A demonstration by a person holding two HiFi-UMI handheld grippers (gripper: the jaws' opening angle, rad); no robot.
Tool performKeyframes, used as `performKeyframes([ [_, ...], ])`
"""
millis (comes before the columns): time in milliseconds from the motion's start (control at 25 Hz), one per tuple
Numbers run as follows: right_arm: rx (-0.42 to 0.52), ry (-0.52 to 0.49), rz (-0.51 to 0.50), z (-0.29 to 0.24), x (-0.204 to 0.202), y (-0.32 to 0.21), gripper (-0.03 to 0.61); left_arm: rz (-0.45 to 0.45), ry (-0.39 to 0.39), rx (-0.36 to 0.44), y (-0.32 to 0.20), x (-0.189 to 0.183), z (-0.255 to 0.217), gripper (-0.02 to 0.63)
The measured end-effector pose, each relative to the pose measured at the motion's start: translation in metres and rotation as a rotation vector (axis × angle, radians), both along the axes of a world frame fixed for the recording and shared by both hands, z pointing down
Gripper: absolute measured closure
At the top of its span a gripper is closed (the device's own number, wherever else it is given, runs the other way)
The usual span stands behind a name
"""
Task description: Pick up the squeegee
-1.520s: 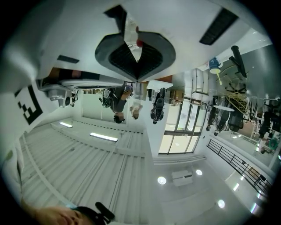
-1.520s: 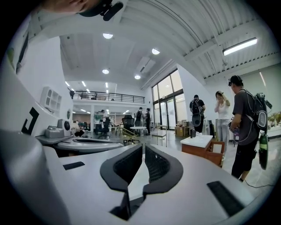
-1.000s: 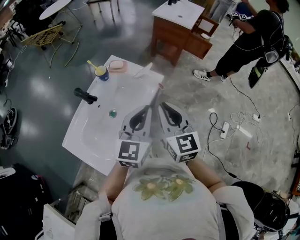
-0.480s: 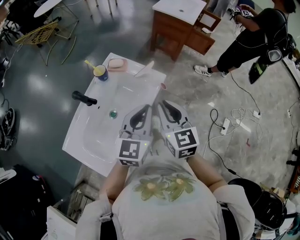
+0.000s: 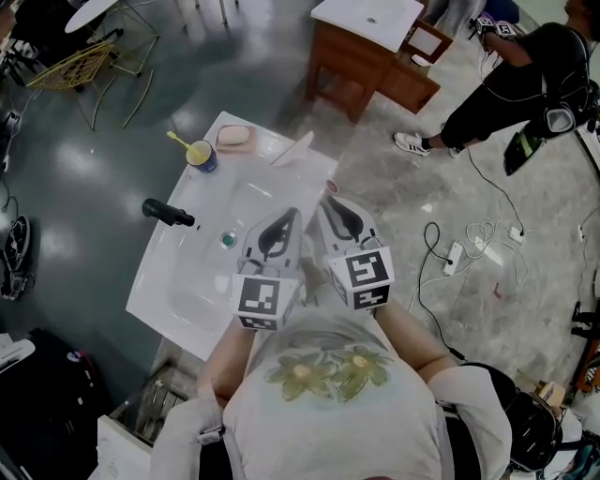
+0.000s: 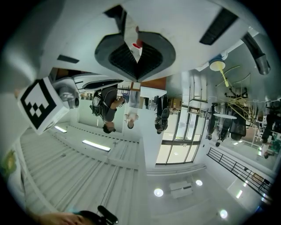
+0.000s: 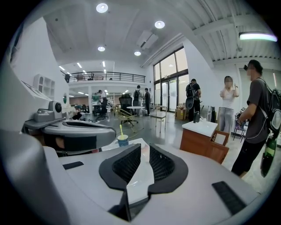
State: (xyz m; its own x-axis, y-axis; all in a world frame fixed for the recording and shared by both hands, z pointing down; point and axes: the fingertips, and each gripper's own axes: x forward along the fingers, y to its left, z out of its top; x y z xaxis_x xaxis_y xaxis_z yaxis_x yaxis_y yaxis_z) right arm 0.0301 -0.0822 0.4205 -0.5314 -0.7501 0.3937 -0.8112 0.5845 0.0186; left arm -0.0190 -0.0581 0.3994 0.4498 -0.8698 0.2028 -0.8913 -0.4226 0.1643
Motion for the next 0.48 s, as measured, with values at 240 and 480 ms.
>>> performKeyframes([
  [240, -0.02, 0.018, -0.02, 0.012, -0.003, -0.026, 0.497, 0.001, 0.007, -0.019, -0.018, 0.001, 0.01, 0.604],
  [480, -0.072, 0.046, -0.05, 0.039, -0.01, -0.043, 0.47, 0.001, 0.006, -0.045, -0.036, -0.001, 0.024, 0.604],
])
